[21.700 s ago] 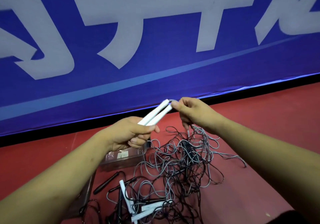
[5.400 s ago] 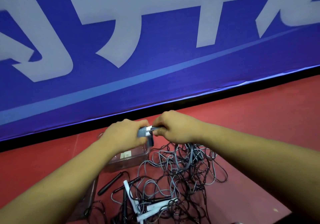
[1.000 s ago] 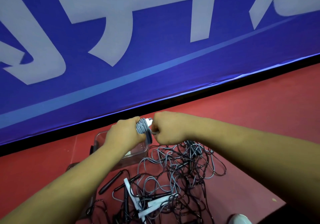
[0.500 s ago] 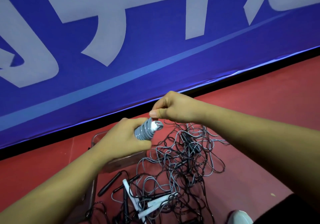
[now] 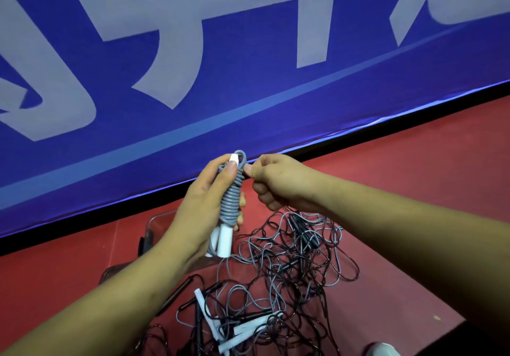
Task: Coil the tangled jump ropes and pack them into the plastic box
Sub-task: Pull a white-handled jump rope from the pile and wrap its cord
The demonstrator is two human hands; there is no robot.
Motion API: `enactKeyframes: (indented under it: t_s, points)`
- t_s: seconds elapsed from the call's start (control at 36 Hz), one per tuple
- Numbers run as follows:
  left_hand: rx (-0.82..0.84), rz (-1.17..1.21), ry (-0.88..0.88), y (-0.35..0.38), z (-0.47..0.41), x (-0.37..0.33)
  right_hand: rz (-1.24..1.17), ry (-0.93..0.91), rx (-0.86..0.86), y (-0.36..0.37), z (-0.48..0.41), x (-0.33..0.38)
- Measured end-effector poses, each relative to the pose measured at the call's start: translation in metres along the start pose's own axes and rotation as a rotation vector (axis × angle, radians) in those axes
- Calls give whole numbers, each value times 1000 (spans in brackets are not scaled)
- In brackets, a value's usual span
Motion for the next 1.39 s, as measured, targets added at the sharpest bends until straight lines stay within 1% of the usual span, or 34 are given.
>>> enactKeyframes:
  t_s: [0.06,0.11,0.19,0.28,0.39,0.42,0.56,0.67,0.75,0.89,0.94,1.03,1.17,1.31,1.33,1.39]
  points:
    - [4,-3,14,-1,-1,-5,-90,-13,9,1,1,1]
    - [25,11,19,-1,-2,-7,-77,-84,-37,-5,2,8]
    - [39,12,25,-2,-4,-10,99,-246,-140,-16,7,28]
    - [56,19,24,-2,-5,-10,197,-357,-175,-16,11,43]
    - [69,5,36,-1,-6,-13,458,-494,-220,-6,17,61]
    - [72,9,34,-1,-6,-13,481,-513,-219,-4,18,63]
    - [91,-1,19,1,-6,-11,414,-522,-210,-9,22,65]
    - [68,-26,18,-3,-8,-10,530,-550,-186,3,23,66]
    - [42,-106,29,-7,-8,-9,605,-541,-209,5,20,61]
    - [-4,-248,75,-9,-6,-14,588,-482,-273,2,16,60]
    - [-21,-287,78,-10,-5,-14,601,-453,-255,3,15,60]
    - [-26,-341,78,-12,-3,-12,630,-430,-184,7,15,60]
    - [36,-280,56,-7,-1,-11,553,-459,-144,3,18,65]
    - [48,-242,60,-6,-1,-11,519,-481,-113,4,19,64]
    - [52,-245,62,-7,-2,-10,536,-480,-109,4,18,64]
    - [54,-269,66,-8,-3,-10,660,-500,-118,6,19,69]
Point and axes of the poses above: each hand's wrist, its own z-axis away from the middle knuckle, its own y-axis out of the palm, x = y × z, the point moved 9 cm from there along -z, towards the middle knuckle, and after that the axes turned 12 degrees about -z, right-handed, at the moved point
